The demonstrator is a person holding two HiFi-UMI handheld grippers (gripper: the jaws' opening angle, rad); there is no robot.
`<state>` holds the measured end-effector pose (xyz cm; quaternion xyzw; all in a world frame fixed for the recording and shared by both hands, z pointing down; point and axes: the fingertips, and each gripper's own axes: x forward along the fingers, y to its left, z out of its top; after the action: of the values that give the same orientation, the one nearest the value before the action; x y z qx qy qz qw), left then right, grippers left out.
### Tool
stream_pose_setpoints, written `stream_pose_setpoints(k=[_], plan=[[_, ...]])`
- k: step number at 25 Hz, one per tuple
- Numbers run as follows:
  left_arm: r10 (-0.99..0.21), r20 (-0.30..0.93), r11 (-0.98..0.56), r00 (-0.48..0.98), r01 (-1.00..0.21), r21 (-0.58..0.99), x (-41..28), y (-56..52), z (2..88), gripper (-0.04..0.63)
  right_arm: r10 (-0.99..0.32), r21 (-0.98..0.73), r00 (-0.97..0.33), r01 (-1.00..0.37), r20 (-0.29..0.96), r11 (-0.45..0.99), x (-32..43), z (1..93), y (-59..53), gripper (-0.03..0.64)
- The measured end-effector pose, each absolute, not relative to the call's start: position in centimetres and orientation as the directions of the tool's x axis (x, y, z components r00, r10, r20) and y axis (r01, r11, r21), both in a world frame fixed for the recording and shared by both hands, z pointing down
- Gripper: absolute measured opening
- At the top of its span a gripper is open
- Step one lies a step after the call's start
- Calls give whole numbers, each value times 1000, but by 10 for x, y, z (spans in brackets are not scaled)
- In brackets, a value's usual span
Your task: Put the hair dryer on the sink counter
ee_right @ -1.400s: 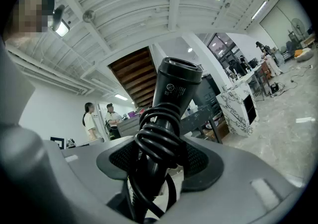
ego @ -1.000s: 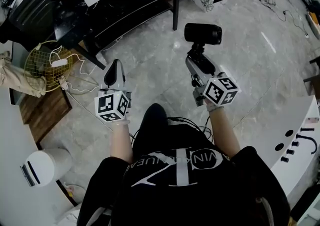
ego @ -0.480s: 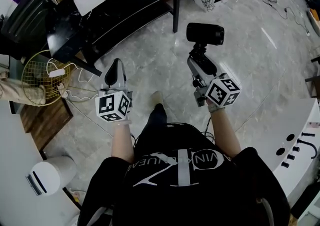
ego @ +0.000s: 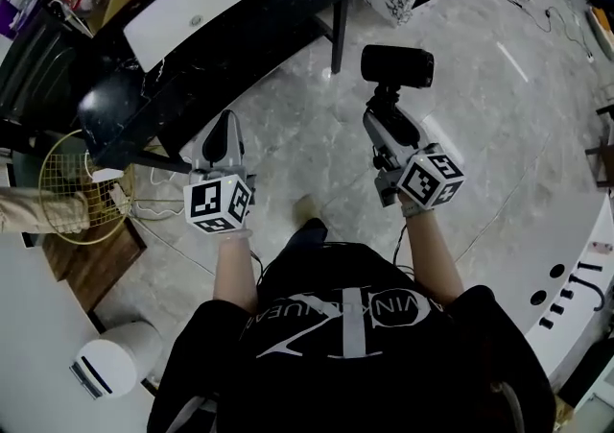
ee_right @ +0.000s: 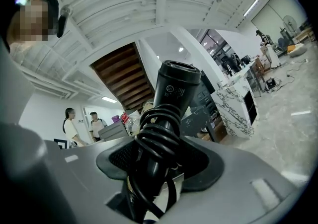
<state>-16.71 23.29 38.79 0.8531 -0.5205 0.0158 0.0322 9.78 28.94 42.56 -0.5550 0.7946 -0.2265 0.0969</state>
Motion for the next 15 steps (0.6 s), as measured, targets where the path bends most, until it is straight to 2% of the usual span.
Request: stream_pose_setpoints(k=[15], plan=[[-860,59,-505,507,-862,38,-172,78,389,0,-932,-466,-343,-847,112,256,82,425,150,267]])
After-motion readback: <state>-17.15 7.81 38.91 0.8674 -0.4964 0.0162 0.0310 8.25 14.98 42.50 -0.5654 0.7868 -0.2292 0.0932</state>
